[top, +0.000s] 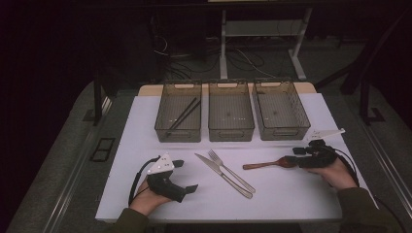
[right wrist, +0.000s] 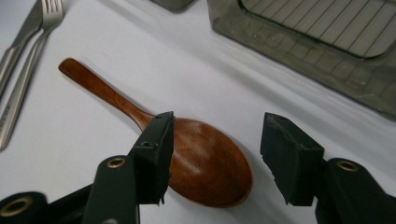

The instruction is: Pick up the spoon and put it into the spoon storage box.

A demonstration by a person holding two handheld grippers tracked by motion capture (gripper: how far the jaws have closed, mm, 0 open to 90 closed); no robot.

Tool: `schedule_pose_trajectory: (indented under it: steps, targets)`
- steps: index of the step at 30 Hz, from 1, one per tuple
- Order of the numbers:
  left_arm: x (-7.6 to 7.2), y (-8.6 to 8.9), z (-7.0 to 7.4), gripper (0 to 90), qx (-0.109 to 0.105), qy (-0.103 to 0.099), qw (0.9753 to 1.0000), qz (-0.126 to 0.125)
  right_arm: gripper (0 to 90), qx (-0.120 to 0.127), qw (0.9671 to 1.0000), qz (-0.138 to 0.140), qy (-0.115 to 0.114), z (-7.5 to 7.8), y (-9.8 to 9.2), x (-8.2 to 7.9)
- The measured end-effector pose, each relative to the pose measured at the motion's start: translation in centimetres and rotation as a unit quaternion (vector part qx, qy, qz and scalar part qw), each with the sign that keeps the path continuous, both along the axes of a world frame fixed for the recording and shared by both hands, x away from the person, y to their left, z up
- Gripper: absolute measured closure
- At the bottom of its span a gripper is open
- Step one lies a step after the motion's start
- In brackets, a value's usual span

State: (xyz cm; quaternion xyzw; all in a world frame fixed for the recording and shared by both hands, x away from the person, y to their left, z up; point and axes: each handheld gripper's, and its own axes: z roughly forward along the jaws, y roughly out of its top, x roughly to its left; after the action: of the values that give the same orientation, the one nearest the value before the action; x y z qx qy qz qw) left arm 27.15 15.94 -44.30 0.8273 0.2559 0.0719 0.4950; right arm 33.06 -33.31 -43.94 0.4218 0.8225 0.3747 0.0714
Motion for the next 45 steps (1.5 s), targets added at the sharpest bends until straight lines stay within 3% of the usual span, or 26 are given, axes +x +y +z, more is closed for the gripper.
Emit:
schedule_pose_trajectory:
  steps: [10, 18, 20, 29, 45]
  targets:
    - [0.0, 0.0, 0.0, 0.0, 0.001, 0.002, 1.0, 0.0, 45.2, -0.013, 0.9996, 0.02, 0.013, -0.7, 0.2, -0.1]
    - [0.0, 0.0, 0.0, 0.0, 0.001, 0.001, 1.0, -0.001, 47.0, -0.032, 0.9989, 0.035, 0.005, -0.6, 0.4, -0.4]
    - [-0.1, 0.0, 0.0, 0.0, 0.001, 0.001, 1.0, -0.001, 47.1, -0.03, 0.9988, 0.035, 0.016, -0.7, 0.4, -0.3]
    - [-0.1, 0.0, 0.0, 0.0, 0.001, 0.001, 1.0, -0.001, 47.6, -0.052, 0.9968, 0.06, 0.004, -0.6, 0.4, -0.8]
    - [-0.1, -0.1, 0.0, 0.0, -0.001, 0.0, 1.0, -0.003, 64.5, -0.071, 0.9929, 0.096, -0.001, -0.3, 0.0, -1.3]
